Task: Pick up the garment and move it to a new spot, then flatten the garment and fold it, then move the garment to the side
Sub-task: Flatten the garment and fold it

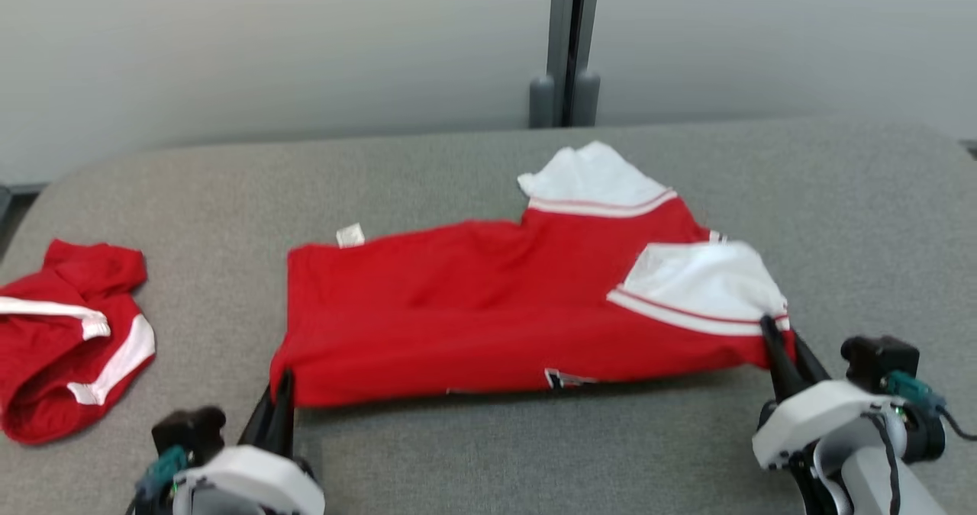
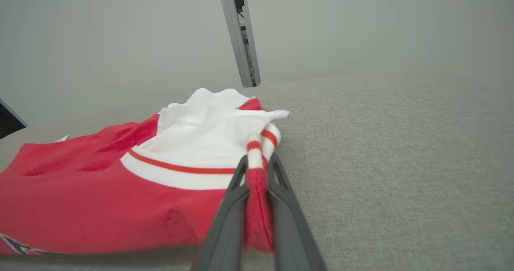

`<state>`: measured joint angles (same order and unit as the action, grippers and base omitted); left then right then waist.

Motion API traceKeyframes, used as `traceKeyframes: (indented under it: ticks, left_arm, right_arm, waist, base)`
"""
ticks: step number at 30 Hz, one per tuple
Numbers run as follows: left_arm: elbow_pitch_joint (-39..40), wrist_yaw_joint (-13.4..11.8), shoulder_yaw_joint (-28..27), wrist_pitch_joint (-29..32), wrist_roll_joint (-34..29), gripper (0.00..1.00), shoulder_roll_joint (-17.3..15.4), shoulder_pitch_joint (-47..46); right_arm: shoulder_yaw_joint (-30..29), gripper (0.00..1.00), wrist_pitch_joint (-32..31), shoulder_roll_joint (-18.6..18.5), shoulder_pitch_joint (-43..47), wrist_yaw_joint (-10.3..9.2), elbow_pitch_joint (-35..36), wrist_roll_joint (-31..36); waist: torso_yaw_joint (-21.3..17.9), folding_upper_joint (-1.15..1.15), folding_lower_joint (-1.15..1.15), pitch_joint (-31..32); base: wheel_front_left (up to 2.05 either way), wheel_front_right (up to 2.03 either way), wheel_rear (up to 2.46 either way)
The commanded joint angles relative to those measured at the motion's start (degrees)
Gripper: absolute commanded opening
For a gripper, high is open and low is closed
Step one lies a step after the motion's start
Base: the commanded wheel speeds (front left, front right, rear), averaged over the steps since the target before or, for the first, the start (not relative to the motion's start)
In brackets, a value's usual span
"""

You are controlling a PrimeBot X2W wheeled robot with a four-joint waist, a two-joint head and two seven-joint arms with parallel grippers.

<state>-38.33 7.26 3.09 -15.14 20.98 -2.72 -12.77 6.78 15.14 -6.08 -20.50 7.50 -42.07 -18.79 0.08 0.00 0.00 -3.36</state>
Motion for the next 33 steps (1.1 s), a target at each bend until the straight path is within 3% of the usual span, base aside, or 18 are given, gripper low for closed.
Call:
traceKeyframes:
  ticks: [1, 14, 15, 16, 25, 33]
  left_arm:
    - [-0.29, 0.19, -0.50, 0.00, 0.03, 0.00, -0.35, 1.53]
    - [-4.21, -1.53, 0.63, 0.00, 1.64, 0.00, -0.51, 14.78]
    - [-4.11, -1.83, 0.58, 0.00, 1.56, 0.37, -0.52, 14.57]
    - [-3.89, -2.00, 0.54, 0.00, 1.48, 1.00, -0.52, 14.12]
    - [-0.25, -4.18, -0.62, 0.00, -1.75, 1.00, -0.33, 5.29]
    - [-10.22, -4.36, 0.43, 3.46, -3.14, 1.00, -2.17, -11.32]
  right_arm:
    - [0.36, 0.00, -0.01, -0.91, 1.32, -0.02, -0.36, -0.69]
    - [2.26, 0.00, -0.01, -3.44, 14.48, -0.04, -3.13, -5.05]
    - [2.11, 0.44, -0.01, -3.43, 14.51, -0.04, -3.32, -4.77]
    - [1.95, 1.00, -0.01, -3.34, 14.07, -0.04, -3.34, -4.48]
    - [0.47, 1.00, -0.01, -2.45, 6.26, -0.02, -0.61, -0.59]
    - [4.48, 1.00, -0.75, -1.28, -6.28, -0.02, -3.05, 2.38]
  waist:
    - [-0.31, 0.00, 0.00, 3.95]
    - [0.80, 0.00, 0.00, 5.28]
    - [0.82, 0.00, 0.00, 4.99]
    - [0.83, 0.00, 0.00, 4.62]
    - [1.11, 0.00, 0.00, 0.09]
    - [1.02, 0.00, 0.00, -5.74]
  base:
    - [0.00, 0.00, 0.00]
    - [0.00, 0.00, 0.00]
    - [0.00, 0.00, 0.00]
    - [0.00, 0.00, 0.00]
    - [0.00, 0.00, 0.00]
    - [0.00, 0.00, 0.00]
